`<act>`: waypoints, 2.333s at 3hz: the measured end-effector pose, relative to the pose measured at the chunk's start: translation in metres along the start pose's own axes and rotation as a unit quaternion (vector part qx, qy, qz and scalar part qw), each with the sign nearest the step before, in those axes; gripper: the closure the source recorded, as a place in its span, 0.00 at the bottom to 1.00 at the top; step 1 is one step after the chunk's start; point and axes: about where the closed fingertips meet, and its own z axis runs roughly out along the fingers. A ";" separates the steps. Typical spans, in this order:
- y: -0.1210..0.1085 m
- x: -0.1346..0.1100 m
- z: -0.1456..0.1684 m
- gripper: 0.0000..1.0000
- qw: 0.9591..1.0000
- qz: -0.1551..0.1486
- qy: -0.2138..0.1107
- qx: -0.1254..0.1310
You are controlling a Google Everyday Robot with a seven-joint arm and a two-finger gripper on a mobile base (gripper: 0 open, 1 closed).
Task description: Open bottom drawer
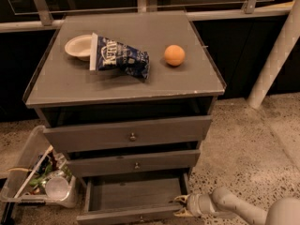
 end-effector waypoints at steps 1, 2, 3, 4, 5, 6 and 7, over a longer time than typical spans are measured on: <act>0.000 -0.002 -0.002 1.00 1.000 0.000 0.000 0.000; 0.000 -0.002 -0.002 0.82 1.000 0.000 0.000 0.000; 0.000 -0.002 -0.002 0.59 1.000 0.000 0.000 0.000; 0.005 -0.003 0.000 0.35 1.000 -0.004 -0.002 -0.012; 0.017 -0.001 0.003 0.37 1.000 -0.008 -0.001 -0.026; 0.017 -0.003 0.001 0.61 1.000 -0.008 -0.001 -0.026; 0.020 -0.003 0.000 0.83 1.000 -0.012 0.000 -0.028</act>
Offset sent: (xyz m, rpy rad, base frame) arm 0.0000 0.0000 0.0029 0.0000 0.0000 0.0001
